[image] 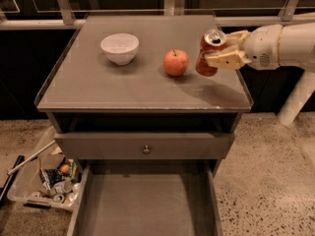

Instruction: Pick coke can from middle drawer and place on counter

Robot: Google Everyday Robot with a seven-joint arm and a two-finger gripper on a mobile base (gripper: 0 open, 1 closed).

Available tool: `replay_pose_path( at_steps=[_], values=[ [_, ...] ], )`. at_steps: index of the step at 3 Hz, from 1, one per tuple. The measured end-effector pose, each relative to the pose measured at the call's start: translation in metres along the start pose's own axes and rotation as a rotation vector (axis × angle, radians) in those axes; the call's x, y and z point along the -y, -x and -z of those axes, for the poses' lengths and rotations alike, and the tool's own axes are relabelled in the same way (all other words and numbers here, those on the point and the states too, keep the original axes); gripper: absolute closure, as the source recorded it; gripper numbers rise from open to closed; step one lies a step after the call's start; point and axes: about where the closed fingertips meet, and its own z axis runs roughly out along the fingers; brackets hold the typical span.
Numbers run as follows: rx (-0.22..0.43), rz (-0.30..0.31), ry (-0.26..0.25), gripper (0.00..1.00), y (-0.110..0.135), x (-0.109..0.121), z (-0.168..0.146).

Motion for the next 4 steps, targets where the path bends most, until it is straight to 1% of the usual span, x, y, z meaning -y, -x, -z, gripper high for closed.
replay_pose_path(
  at_steps=[1, 2, 3, 4],
  values=[
    [-0.016, -0.067, 0.008, 1.00, -0.027, 0.005, -0.011],
    [-0.014, -0.125, 0.058, 1.00, -0.054, -0.003, -0.041],
    [-0.015, -0.132, 0.064, 0.81, -0.052, -0.003, -0.042],
    [-0.015, -0.132, 0.064, 0.58, -0.052, -0.003, -0.042]
  ],
)
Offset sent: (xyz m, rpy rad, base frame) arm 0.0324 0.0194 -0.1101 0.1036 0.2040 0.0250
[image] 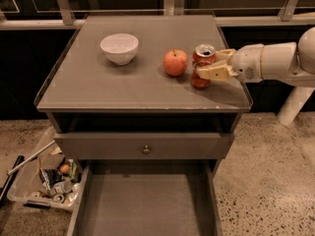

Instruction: Pick coke can from middle drawer and place on counter

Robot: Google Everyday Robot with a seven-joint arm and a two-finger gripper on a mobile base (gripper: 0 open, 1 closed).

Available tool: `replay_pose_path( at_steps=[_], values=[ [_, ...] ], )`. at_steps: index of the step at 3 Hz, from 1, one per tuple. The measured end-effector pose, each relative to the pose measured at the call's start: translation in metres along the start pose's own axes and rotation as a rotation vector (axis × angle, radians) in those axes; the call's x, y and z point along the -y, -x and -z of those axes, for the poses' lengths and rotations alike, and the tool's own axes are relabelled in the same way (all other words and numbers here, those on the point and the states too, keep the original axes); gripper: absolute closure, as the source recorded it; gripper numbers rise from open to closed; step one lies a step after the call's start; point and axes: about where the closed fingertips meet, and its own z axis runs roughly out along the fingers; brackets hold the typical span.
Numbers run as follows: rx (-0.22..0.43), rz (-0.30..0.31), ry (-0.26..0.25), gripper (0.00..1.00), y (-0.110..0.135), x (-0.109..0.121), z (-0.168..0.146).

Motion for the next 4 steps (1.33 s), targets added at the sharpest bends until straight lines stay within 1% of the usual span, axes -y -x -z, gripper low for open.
replay_pose_path(
  at_steps=[2, 3, 4],
  values=[
    [0.000, 0.000, 0.000, 0.11, 0.0000, 0.0000, -0.0001],
    [0.000, 0.000, 0.000, 0.00, 0.0000, 0.0000, -0.0001],
    [0.000, 0.000, 0.000, 0.00, 0.0000, -0.0001, -0.0001]
  ],
)
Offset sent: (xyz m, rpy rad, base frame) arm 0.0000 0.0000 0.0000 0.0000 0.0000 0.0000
